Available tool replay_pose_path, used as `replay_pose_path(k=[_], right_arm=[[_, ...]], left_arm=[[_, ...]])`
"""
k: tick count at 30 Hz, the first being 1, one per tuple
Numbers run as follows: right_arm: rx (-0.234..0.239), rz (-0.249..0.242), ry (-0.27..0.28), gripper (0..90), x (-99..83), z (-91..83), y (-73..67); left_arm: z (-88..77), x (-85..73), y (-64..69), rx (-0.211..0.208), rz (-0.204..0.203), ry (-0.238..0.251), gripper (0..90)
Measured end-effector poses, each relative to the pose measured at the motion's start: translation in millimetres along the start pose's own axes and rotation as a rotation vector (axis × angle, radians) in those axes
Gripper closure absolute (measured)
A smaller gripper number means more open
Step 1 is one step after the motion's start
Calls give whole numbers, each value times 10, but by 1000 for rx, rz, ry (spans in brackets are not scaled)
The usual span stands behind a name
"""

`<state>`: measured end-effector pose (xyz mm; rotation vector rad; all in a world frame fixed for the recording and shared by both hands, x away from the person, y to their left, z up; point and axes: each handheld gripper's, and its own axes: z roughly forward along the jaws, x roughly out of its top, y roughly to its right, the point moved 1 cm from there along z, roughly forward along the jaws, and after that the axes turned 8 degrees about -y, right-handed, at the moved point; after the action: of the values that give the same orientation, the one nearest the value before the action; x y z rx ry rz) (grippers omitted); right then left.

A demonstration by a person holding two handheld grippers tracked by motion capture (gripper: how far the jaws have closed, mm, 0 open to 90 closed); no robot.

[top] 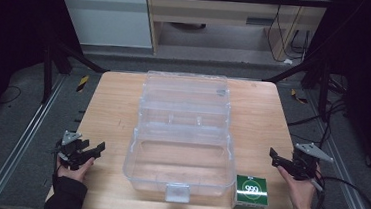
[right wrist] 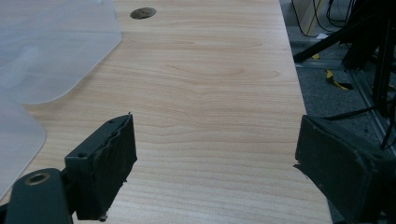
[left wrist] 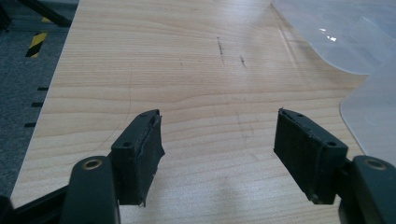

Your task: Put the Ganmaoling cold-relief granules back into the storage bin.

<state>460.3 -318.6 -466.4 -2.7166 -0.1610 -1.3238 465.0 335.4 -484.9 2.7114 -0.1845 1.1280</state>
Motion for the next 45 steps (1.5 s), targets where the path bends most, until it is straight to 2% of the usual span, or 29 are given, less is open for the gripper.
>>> replay_pose_path(k=[3, 10, 14, 17, 21, 27, 36, 37, 39, 42, 45], right_arm=[[2, -24, 9, 126, 18, -51, -6], [42, -55, 10, 122, 82, -120, -62], [49, -113, -11, 114, 144, -174, -135], [47, -160, -4, 109, 201, -224, -184], [77, -212, -4, 87, 289, -313, -254], [132, -261, 1, 72, 398, -420, -375], [194, -367, -45, 55, 574, -538, -606], [208, -390, -53, 52, 618, -562, -641], [210, -400, -55, 51, 631, -569, -650], [219, -452, -87, 47, 689, -610, -700], [231, -478, -101, 46, 713, -623, -730]], left_arm=[[2, -2, 7, 5, 9, -12, 329], [15, -17, 22, 6, 31, -31, 321], [25, -25, 25, 8, 35, -40, 317], [26, -29, 36, 6, 45, -45, 317], [32, -32, 51, 4, 55, -52, 316], [43, -36, 66, 11, 71, -61, 313], [68, -44, 87, 14, 88, -74, 300], [75, -46, 91, 14, 92, -77, 295], [81, -48, 94, 15, 92, -79, 293], [81, -50, 92, 22, 93, -82, 282], [78, -52, 90, 25, 96, -82, 282]])
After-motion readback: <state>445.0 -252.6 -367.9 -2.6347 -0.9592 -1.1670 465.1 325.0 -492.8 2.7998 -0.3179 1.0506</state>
